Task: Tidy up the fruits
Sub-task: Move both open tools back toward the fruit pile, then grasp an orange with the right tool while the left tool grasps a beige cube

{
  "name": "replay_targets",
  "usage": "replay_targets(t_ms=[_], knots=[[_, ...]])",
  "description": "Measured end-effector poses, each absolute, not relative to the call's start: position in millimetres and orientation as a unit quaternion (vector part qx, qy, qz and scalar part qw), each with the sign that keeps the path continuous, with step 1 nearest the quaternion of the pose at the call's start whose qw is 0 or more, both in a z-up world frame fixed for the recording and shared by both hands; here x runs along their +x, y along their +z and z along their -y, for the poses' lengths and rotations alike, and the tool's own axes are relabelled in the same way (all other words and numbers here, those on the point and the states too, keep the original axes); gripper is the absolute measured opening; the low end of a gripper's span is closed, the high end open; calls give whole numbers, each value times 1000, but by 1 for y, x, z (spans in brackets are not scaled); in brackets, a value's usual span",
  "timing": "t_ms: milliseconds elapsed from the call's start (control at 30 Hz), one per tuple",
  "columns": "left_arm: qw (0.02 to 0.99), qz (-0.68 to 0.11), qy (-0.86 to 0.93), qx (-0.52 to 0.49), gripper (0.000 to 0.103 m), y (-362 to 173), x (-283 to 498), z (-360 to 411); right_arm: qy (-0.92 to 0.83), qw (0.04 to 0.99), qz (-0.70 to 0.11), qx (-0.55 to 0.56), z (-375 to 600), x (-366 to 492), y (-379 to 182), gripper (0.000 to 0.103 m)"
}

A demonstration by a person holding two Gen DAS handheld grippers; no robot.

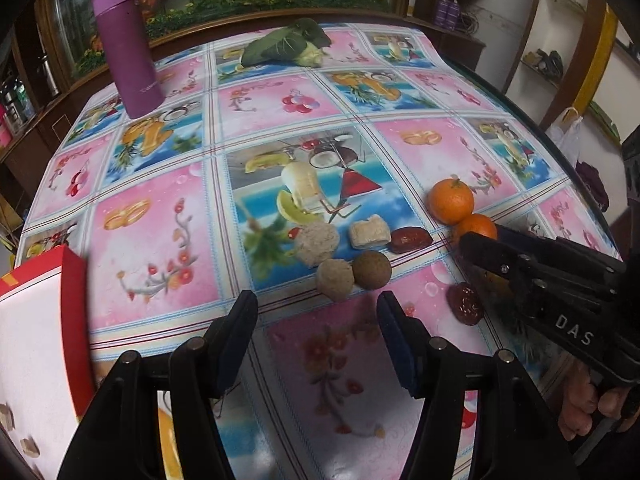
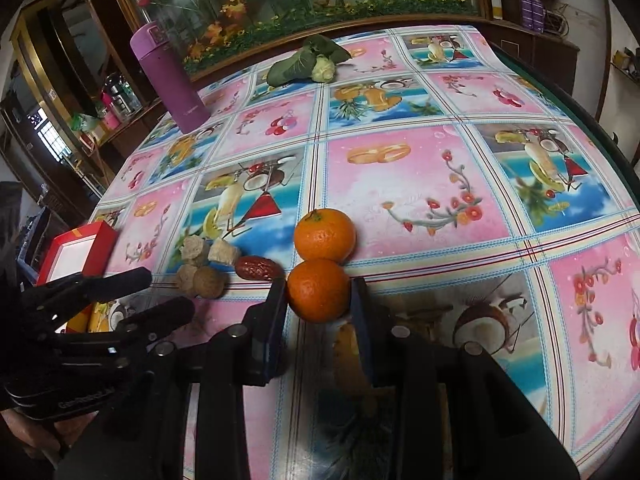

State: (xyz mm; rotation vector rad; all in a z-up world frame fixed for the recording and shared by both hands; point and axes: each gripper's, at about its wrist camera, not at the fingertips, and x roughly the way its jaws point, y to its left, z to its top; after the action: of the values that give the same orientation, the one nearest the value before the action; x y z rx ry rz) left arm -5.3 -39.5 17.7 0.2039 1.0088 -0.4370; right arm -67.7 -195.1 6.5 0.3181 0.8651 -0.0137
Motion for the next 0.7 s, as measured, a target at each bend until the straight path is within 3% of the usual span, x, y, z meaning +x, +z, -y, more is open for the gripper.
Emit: replay_targets(t_ms=[100, 300, 433, 700], knots=[[843, -485, -211, 97, 45, 12, -1, 42, -5, 894, -418, 161, 196, -68, 6, 34], [845, -479, -217, 95, 40, 10, 3, 47, -2, 893, -419, 164, 196, -68, 6, 34], [851, -470, -218, 89, 21, 10, 3, 49, 4, 894, -417, 162, 194, -68, 6, 34], [855, -461, -228, 64, 21, 16, -5, 43, 5, 913, -390, 121, 178, -72, 14, 34]])
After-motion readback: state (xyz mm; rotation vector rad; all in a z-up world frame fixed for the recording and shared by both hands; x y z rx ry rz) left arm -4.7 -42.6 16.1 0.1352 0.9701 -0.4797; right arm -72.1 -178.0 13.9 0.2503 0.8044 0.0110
